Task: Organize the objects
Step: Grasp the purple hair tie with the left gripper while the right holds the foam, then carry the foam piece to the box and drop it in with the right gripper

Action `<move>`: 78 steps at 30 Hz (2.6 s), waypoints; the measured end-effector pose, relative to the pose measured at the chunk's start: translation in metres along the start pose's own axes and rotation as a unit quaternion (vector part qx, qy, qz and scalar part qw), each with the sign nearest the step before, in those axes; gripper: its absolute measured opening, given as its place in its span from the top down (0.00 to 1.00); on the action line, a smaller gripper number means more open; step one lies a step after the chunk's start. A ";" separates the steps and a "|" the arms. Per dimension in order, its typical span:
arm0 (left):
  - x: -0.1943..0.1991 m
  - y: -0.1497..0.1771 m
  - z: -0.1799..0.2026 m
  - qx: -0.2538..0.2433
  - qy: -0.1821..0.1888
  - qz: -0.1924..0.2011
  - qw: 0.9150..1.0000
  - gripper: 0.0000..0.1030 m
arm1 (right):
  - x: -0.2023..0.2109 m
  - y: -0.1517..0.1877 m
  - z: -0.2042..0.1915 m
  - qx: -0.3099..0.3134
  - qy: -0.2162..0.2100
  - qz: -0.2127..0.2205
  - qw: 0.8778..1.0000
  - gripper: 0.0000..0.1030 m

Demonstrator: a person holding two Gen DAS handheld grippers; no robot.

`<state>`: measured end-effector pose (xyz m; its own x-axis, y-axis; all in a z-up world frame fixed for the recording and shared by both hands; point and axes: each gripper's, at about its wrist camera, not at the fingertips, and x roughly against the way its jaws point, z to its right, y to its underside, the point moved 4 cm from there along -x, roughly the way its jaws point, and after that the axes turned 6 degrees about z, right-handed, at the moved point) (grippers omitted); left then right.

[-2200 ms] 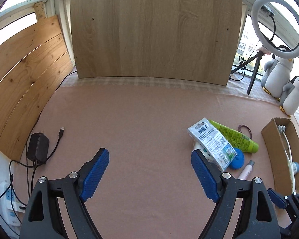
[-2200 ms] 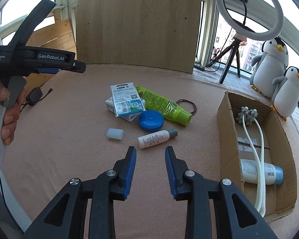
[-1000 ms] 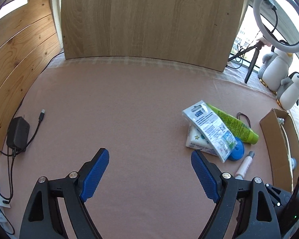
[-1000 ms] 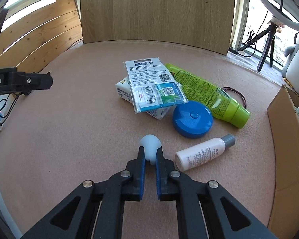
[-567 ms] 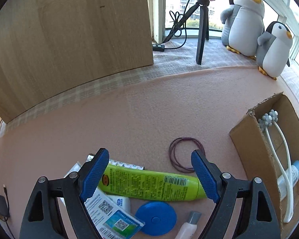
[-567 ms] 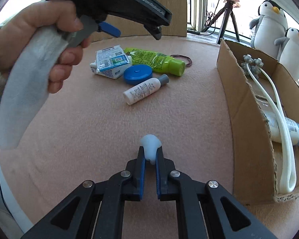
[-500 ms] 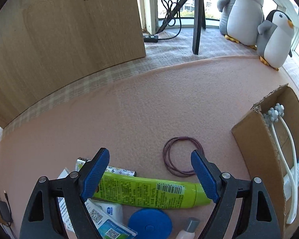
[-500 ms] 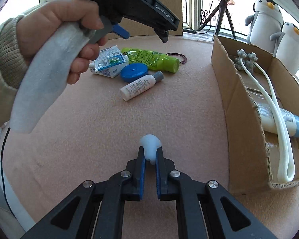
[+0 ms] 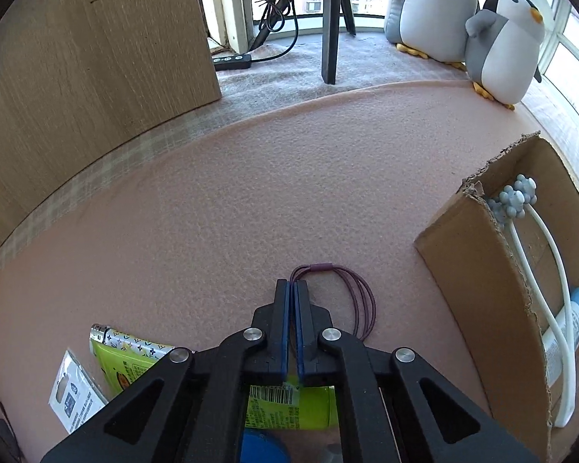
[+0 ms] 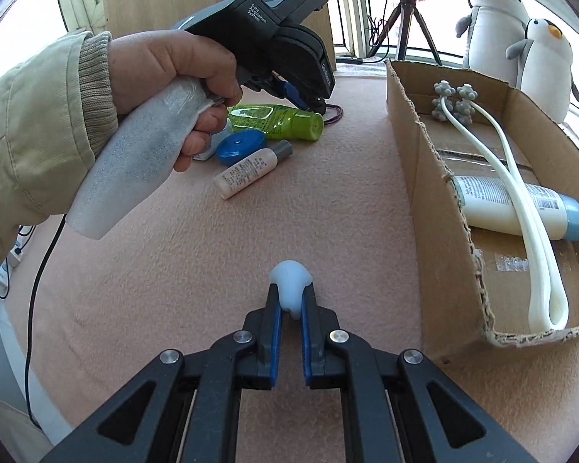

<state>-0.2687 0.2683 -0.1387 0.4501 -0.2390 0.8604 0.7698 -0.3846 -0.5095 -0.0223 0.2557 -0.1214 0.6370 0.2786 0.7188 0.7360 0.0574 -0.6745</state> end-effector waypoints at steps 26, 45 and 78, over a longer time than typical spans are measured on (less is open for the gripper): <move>0.180 0.106 -0.084 0.093 -0.008 0.095 0.991 0.98 | 0.013 -0.005 -0.001 0.003 0.039 0.015 0.999 0.92; 0.283 0.165 -0.100 0.136 -0.004 0.151 0.979 0.98 | 0.065 -0.080 -0.062 0.075 0.036 0.103 0.991 0.92; 0.261 0.118 0.011 0.019 0.059 0.138 0.988 0.98 | 0.105 -0.059 0.005 0.009 0.098 0.122 0.988 0.92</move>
<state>-0.0555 0.1700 0.0262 0.5916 -0.4335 0.6798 0.6421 -0.2566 -0.7224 -0.0001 0.2867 -0.0066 0.8285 0.0960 0.5518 0.5518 0.0282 -0.8335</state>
